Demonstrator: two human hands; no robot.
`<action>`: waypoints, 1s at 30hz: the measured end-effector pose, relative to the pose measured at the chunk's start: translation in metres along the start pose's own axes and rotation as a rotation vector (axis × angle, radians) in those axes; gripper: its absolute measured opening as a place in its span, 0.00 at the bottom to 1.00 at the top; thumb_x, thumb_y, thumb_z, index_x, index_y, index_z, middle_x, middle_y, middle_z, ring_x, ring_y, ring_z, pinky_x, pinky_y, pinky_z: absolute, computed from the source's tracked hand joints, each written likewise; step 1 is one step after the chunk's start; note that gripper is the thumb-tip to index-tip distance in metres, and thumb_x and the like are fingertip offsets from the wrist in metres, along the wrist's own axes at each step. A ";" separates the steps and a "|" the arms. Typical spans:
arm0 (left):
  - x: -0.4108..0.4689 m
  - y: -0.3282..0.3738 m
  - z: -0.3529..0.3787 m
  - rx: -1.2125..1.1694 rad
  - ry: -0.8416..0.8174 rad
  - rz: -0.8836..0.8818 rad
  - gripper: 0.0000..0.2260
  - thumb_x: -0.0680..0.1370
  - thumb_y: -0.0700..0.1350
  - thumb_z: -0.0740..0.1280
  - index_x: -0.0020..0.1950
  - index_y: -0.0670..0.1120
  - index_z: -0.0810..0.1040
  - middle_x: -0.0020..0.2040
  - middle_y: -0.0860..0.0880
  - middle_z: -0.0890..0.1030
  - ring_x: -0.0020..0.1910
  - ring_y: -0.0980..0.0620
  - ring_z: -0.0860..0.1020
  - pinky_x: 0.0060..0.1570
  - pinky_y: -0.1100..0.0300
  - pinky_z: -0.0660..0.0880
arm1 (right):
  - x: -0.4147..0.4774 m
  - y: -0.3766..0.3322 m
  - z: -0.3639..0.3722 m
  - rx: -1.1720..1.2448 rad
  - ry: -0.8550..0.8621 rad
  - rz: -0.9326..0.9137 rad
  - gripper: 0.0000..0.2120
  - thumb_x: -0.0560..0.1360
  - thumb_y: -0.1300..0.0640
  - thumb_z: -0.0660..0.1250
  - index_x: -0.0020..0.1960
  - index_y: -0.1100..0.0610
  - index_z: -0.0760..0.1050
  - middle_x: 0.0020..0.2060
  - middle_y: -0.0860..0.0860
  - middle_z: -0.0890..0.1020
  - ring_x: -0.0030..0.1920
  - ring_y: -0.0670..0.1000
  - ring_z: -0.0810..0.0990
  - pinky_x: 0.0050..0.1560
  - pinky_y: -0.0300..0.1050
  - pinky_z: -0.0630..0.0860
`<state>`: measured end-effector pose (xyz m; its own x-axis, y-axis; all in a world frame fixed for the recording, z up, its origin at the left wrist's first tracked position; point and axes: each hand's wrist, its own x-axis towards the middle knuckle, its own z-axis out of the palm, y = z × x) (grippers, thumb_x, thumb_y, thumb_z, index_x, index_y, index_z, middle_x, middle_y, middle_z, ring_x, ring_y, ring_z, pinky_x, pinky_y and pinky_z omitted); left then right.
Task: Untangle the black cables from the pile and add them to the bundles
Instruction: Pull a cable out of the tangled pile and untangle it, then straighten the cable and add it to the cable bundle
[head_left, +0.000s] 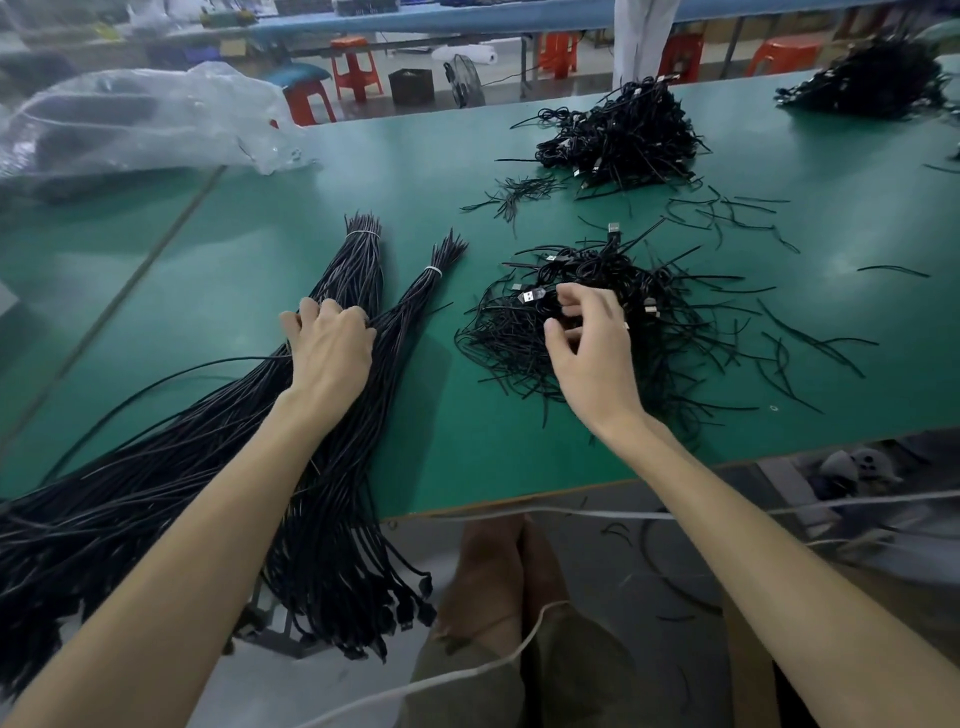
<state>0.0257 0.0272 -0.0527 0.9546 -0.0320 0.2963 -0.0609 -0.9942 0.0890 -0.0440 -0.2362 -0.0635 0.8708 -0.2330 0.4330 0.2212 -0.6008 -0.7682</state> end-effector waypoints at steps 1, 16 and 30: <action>0.000 0.002 -0.001 -0.012 0.003 -0.002 0.11 0.85 0.45 0.62 0.59 0.43 0.82 0.55 0.39 0.79 0.59 0.37 0.69 0.61 0.43 0.60 | -0.002 -0.002 0.002 0.016 -0.014 -0.012 0.16 0.83 0.61 0.64 0.70 0.61 0.72 0.63 0.52 0.72 0.59 0.45 0.74 0.59 0.33 0.73; -0.032 0.039 -0.044 0.063 0.103 0.135 0.13 0.85 0.48 0.63 0.55 0.43 0.85 0.55 0.43 0.78 0.56 0.40 0.77 0.57 0.44 0.74 | -0.043 -0.020 0.041 0.124 -0.390 0.028 0.13 0.84 0.58 0.64 0.67 0.58 0.77 0.57 0.47 0.79 0.55 0.43 0.78 0.60 0.38 0.75; -0.045 0.031 -0.040 -0.529 -0.447 0.366 0.12 0.82 0.51 0.68 0.41 0.51 0.84 0.32 0.56 0.82 0.31 0.61 0.78 0.35 0.64 0.74 | -0.050 -0.026 0.048 0.030 -0.411 -0.050 0.09 0.83 0.61 0.63 0.60 0.59 0.80 0.50 0.52 0.78 0.51 0.52 0.77 0.54 0.51 0.76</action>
<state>-0.0304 0.0020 -0.0252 0.8667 -0.4987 -0.0070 -0.4183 -0.7344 0.5345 -0.0724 -0.1718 -0.0880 0.9602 0.1241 0.2503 0.2749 -0.5799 -0.7669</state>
